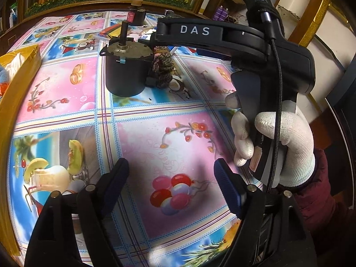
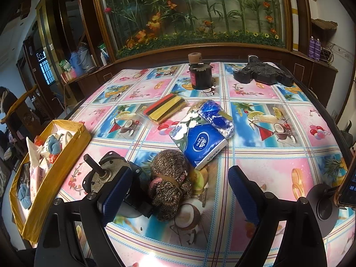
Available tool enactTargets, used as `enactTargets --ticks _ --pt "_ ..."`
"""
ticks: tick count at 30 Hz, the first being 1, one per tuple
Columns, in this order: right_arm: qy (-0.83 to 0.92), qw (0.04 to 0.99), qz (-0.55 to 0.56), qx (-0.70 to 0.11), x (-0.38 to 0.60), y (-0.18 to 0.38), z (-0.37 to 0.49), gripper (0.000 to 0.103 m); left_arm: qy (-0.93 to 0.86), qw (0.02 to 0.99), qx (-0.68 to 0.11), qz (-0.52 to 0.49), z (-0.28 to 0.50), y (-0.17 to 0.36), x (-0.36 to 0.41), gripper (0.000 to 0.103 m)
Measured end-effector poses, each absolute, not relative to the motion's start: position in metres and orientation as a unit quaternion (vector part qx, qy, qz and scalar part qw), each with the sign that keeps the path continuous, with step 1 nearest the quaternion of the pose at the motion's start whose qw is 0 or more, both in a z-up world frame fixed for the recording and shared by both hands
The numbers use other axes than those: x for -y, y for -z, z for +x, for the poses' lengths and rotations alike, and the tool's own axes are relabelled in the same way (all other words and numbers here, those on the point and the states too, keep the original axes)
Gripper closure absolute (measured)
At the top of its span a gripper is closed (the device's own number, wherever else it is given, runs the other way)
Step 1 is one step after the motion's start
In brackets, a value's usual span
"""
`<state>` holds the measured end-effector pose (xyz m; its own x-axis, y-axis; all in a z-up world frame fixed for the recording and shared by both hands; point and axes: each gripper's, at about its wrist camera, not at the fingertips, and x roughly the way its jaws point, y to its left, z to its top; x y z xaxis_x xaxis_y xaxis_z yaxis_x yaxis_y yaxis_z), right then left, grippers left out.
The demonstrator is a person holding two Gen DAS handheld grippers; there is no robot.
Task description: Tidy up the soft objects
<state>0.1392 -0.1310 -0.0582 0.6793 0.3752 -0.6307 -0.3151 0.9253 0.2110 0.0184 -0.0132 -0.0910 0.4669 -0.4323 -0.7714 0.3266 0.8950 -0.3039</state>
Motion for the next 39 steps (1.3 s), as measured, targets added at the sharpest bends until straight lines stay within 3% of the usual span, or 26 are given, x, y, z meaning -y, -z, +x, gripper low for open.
enactTargets --ticks 4,8,39 --pt "-0.189 0.915 0.042 -0.353 0.1308 0.0581 0.139 0.014 0.229 0.855 -0.461 -0.062 0.0164 0.0918 0.0145 0.014" --pt "-0.189 0.915 0.04 -0.354 0.1296 0.0587 0.1387 0.014 0.248 0.85 -0.459 -0.072 0.015 0.0925 0.0165 0.0" --pt "-0.186 0.916 0.04 -0.354 0.1281 0.0598 0.1389 0.012 0.253 0.856 -0.448 -0.046 0.0082 0.094 0.0216 0.0"
